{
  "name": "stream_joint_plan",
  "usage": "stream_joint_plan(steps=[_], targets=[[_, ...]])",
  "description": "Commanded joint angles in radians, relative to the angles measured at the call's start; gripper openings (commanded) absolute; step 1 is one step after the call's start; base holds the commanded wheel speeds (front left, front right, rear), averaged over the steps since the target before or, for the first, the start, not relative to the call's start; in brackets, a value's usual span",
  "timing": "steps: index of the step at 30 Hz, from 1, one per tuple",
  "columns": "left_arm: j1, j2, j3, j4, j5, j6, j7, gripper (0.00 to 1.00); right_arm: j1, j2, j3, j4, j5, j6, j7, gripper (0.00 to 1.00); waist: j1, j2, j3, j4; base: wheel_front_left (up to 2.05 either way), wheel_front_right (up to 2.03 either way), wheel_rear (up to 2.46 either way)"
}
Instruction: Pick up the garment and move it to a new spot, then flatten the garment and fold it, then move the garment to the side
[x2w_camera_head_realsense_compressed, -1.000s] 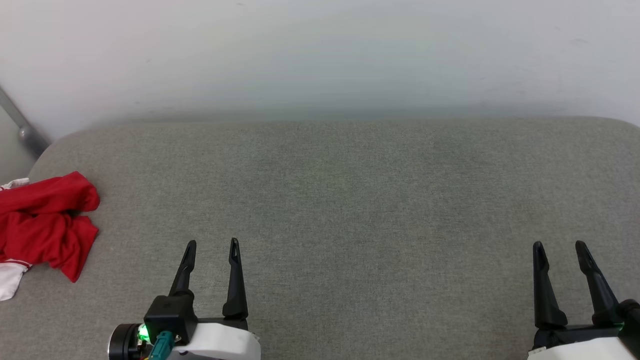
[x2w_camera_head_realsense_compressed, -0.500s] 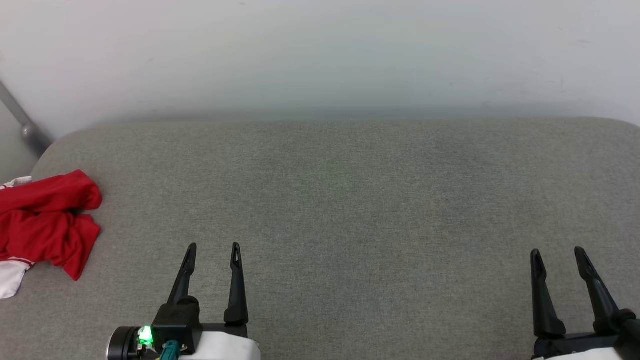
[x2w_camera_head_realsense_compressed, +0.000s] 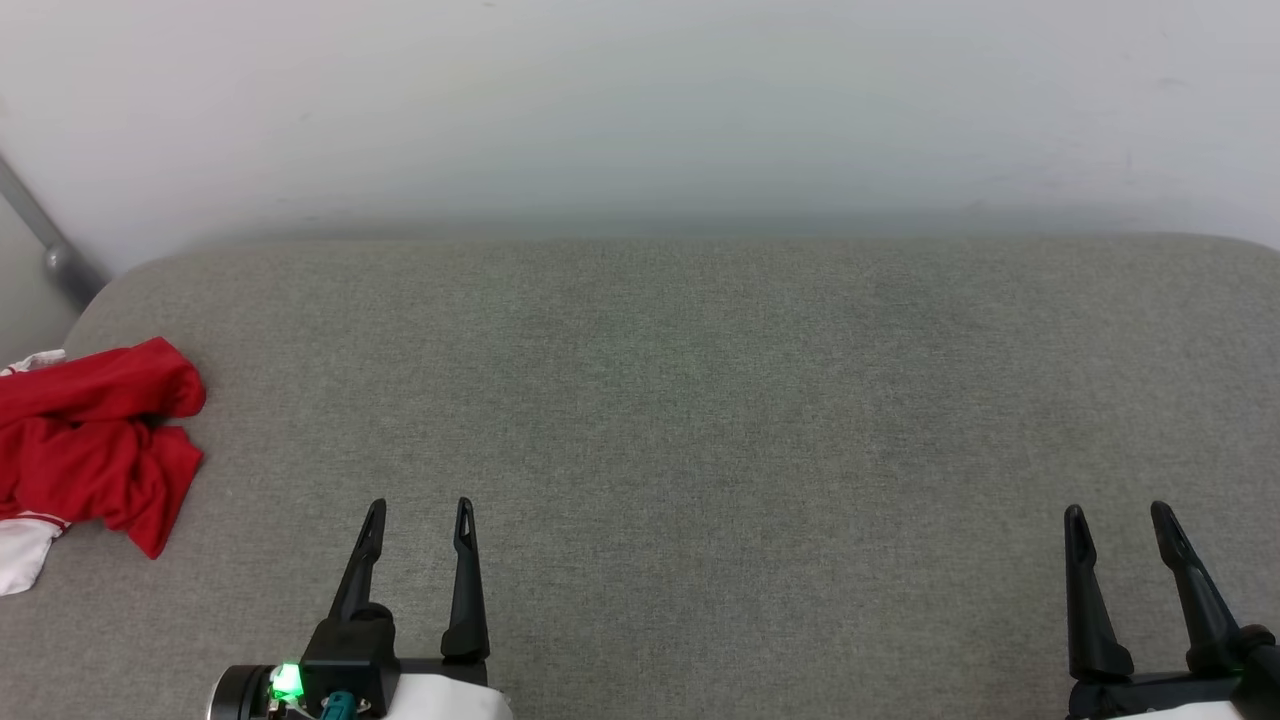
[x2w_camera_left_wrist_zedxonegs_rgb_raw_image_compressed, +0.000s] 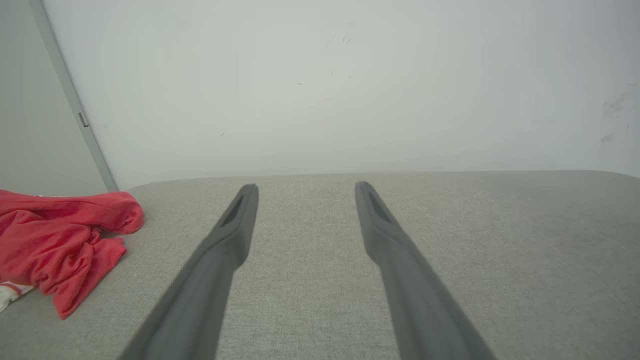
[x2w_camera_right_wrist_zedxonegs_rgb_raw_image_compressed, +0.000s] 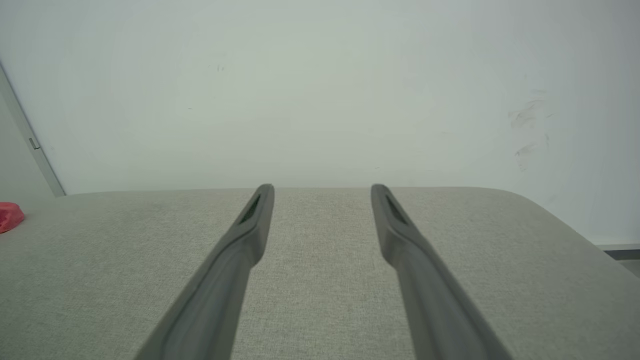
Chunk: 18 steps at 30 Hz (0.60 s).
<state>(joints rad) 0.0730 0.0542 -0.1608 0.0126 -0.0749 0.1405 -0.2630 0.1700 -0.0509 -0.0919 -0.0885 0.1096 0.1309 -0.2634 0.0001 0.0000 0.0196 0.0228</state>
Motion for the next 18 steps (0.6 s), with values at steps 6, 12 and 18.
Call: stream_joint_plan(steps=[6, 12, 18], targets=[[0.004, -0.003, 0.011, 0.009, -0.005, -0.012, -0.003, 1.00, 0.013, 0.001, 0.004, 0.009, 0.013, 0.000, -0.002, 1.00, -0.0001, 0.0000, 0.002, 0.001, 0.00, 0.00, 0.00], [0.004, -0.004, 0.008, 0.012, -0.009, -0.011, -0.003, 1.00, 0.016, 0.001, 0.007, 0.012, 0.020, 0.000, -0.002, 1.00, -0.0001, 0.0000, 0.004, 0.003, 0.00, 0.00, 0.00], [-0.003, -0.004, 0.004, 0.017, -0.014, -0.008, -0.003, 1.00, 0.015, 0.001, 0.008, 0.011, 0.019, 0.000, -0.002, 1.00, -0.0001, 0.0000, 0.005, 0.013, 0.00, 0.00, 0.00]])
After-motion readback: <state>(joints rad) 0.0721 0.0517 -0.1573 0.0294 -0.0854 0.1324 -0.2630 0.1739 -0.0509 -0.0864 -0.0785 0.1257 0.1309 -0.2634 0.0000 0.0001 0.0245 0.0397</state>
